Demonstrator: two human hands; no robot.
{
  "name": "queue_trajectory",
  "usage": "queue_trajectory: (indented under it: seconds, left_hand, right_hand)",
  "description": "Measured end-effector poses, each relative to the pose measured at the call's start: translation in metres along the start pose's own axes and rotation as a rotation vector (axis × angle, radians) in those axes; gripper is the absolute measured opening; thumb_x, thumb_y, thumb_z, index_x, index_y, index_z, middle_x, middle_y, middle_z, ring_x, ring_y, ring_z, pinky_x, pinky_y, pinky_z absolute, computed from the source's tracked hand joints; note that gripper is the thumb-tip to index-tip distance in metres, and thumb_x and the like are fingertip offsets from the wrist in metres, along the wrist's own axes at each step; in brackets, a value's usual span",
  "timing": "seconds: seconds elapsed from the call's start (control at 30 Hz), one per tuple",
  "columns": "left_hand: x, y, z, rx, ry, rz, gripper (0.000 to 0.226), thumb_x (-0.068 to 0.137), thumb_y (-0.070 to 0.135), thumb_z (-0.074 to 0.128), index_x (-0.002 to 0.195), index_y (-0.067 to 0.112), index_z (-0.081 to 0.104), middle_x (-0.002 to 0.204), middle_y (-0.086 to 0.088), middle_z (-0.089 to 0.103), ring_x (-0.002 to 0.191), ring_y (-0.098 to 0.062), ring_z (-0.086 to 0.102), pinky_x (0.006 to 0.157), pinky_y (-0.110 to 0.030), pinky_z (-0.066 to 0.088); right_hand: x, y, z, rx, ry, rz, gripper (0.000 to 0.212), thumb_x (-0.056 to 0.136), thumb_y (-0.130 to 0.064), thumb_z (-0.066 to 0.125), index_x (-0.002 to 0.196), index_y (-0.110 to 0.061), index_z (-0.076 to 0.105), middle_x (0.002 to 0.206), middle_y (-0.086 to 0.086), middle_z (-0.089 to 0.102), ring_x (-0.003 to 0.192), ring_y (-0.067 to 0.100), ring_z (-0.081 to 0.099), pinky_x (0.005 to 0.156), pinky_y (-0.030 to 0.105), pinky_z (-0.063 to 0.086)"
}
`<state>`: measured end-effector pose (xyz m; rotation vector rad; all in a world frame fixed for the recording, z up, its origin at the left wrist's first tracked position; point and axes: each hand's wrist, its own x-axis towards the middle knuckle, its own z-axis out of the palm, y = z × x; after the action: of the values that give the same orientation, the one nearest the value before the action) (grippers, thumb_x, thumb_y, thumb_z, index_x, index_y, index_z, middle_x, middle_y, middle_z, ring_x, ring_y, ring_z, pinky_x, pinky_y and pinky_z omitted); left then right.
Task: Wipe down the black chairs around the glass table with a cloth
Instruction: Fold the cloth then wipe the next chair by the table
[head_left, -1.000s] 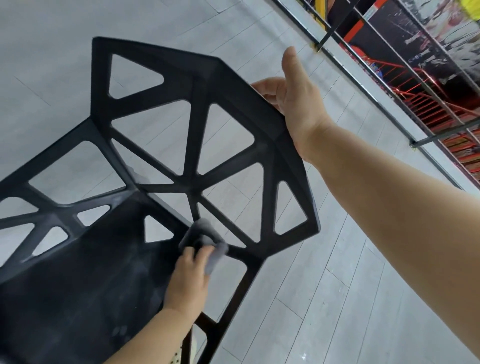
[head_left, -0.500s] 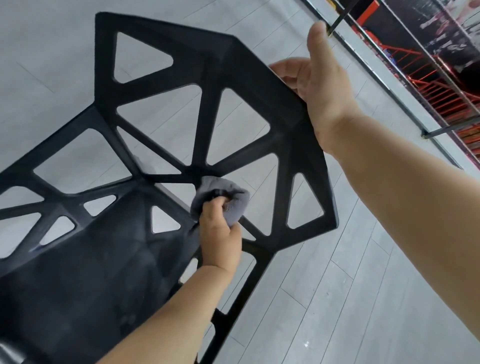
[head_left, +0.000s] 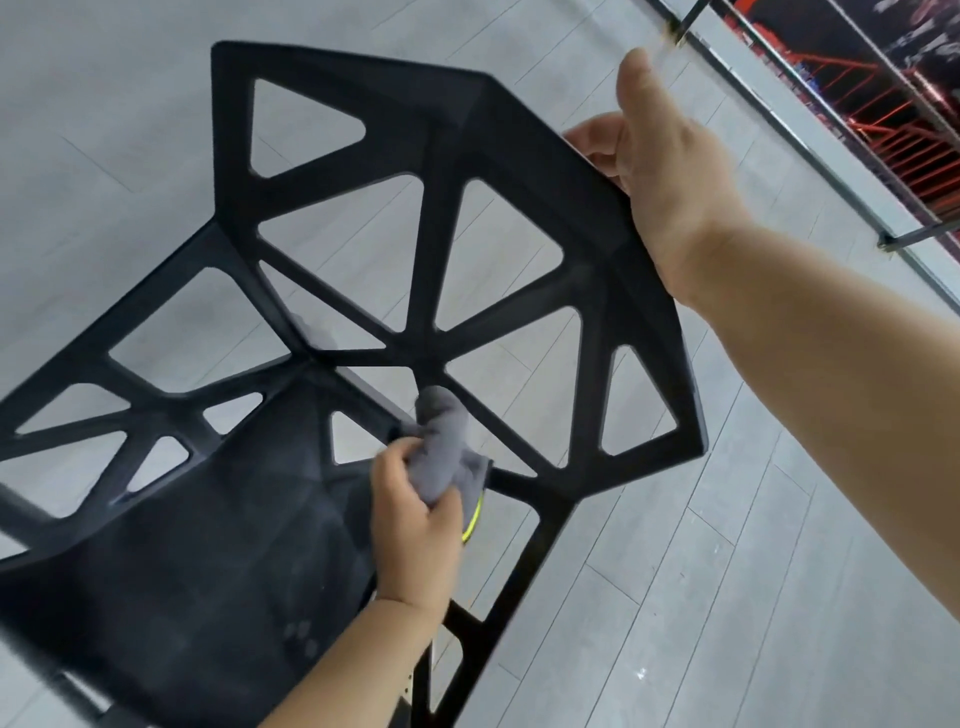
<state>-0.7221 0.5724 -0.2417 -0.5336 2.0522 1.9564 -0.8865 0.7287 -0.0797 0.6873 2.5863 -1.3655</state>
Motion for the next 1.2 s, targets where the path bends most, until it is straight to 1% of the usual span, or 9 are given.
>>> queue_trajectory:
  seconds: [0.07, 0.13, 0.27, 0.47, 0.77, 0.87, 0.97, 1.1, 1.2]
  left_hand:
    - [0.025, 0.003, -0.004, 0.032, 0.227, 0.056, 0.045, 0.078, -0.009, 0.055, 0.11, 0.022, 0.046, 0.117, 0.0, 0.05, 0.1, -0.008, 0.053, 0.089, -0.017, 0.045]
    - [0.052, -0.001, 0.002, 0.179, 0.241, 0.154, 0.043, 0.081, -0.004, 0.057, 0.12, 0.01, 0.045, 0.116, 0.003, 0.041, 0.101, -0.007, 0.048, 0.09, -0.014, 0.042]
    - [0.086, -0.03, 0.021, 0.357, -0.015, 0.163, 0.043, 0.077, -0.012, 0.059, 0.116, 0.003, 0.049, 0.115, -0.005, 0.051, 0.111, -0.027, 0.051, 0.097, -0.041, 0.046]
    - [0.054, -0.079, 0.015, 0.882, -0.497, 0.198, 0.049, 0.084, 0.003, 0.058, 0.128, 0.021, 0.042, 0.134, -0.002, 0.043, 0.119, -0.024, 0.041, 0.101, -0.04, 0.041]
    - [0.063, -0.045, 0.034, 0.59, -0.716, -0.189, 0.047, 0.084, -0.005, 0.048, 0.126, 0.016, 0.044, 0.127, -0.007, 0.05, 0.112, -0.027, 0.052, 0.093, -0.035, 0.047]
    - [0.05, -0.028, 0.039, 0.498, -0.753, -0.28, 0.047, 0.085, -0.001, 0.05, 0.123, 0.024, 0.041, 0.11, 0.007, 0.05, 0.114, -0.018, 0.049, 0.098, -0.032, 0.042]
    - [0.031, -0.019, 0.022, 0.257, -0.798, -0.51, 0.06, 0.084, 0.0, 0.05, 0.134, 0.029, 0.034, 0.123, 0.002, 0.046, 0.118, -0.017, 0.044, 0.101, -0.038, 0.04]
    - [0.032, -0.015, -0.019, -0.132, -0.508, -0.647, 0.053, 0.074, -0.004, 0.05, 0.119, 0.025, 0.054, 0.115, -0.01, 0.06, 0.108, -0.027, 0.057, 0.096, -0.051, 0.045]
    - [0.049, 0.0, -0.042, -0.264, -0.073, -0.479, 0.05, 0.076, -0.009, 0.046, 0.111, 0.027, 0.054, 0.114, -0.007, 0.058, 0.107, -0.025, 0.057, 0.093, -0.044, 0.047]
  right_hand:
    - [0.0, 0.0, 0.001, 0.008, 0.004, 0.015, 0.07, 0.099, -0.056, 0.018, 0.078, -0.022, 0.075, 0.085, -0.002, 0.074, 0.081, 0.018, 0.069, 0.088, 0.04, 0.053]
    - [0.001, 0.0, 0.002, 0.018, 0.0, 0.009, 0.07, 0.099, -0.056, 0.018, 0.078, -0.021, 0.075, 0.083, -0.001, 0.074, 0.076, 0.017, 0.069, 0.083, 0.039, 0.055]
    - [0.005, 0.005, 0.002, 0.049, -0.009, 0.0, 0.069, 0.099, -0.055, 0.019, 0.078, -0.018, 0.073, 0.078, -0.001, 0.073, 0.067, 0.014, 0.067, 0.072, 0.033, 0.053]
    - [0.007, 0.009, 0.006, 0.139, 0.002, -0.01, 0.048, 0.096, -0.038, 0.034, 0.067, -0.02, 0.066, 0.068, -0.003, 0.07, 0.059, 0.011, 0.062, 0.059, 0.028, 0.05]
    - [0.003, 0.004, 0.005, 0.104, 0.072, -0.032, 0.057, 0.098, -0.041, 0.031, 0.06, -0.02, 0.067, 0.073, 0.004, 0.072, 0.06, 0.013, 0.062, 0.061, 0.027, 0.051]
    - [0.001, 0.004, 0.006, 0.032, 0.094, -0.039, 0.058, 0.099, -0.043, 0.029, 0.064, -0.018, 0.068, 0.079, 0.006, 0.073, 0.062, 0.011, 0.063, 0.066, 0.028, 0.051]
    - [-0.001, 0.0, 0.005, -0.002, 0.119, -0.014, 0.057, 0.098, -0.045, 0.03, 0.068, -0.017, 0.07, 0.079, 0.006, 0.073, 0.06, 0.01, 0.062, 0.066, 0.028, 0.049]
    - [-0.003, -0.004, 0.007, -0.064, 0.144, 0.011, 0.056, 0.096, -0.048, 0.032, 0.068, -0.019, 0.069, 0.073, 0.002, 0.071, 0.06, 0.011, 0.061, 0.068, 0.028, 0.047]
    - [-0.004, -0.006, 0.009, -0.097, 0.149, -0.003, 0.053, 0.094, -0.048, 0.035, 0.06, -0.022, 0.065, 0.065, -0.002, 0.067, 0.057, 0.011, 0.059, 0.065, 0.027, 0.045]
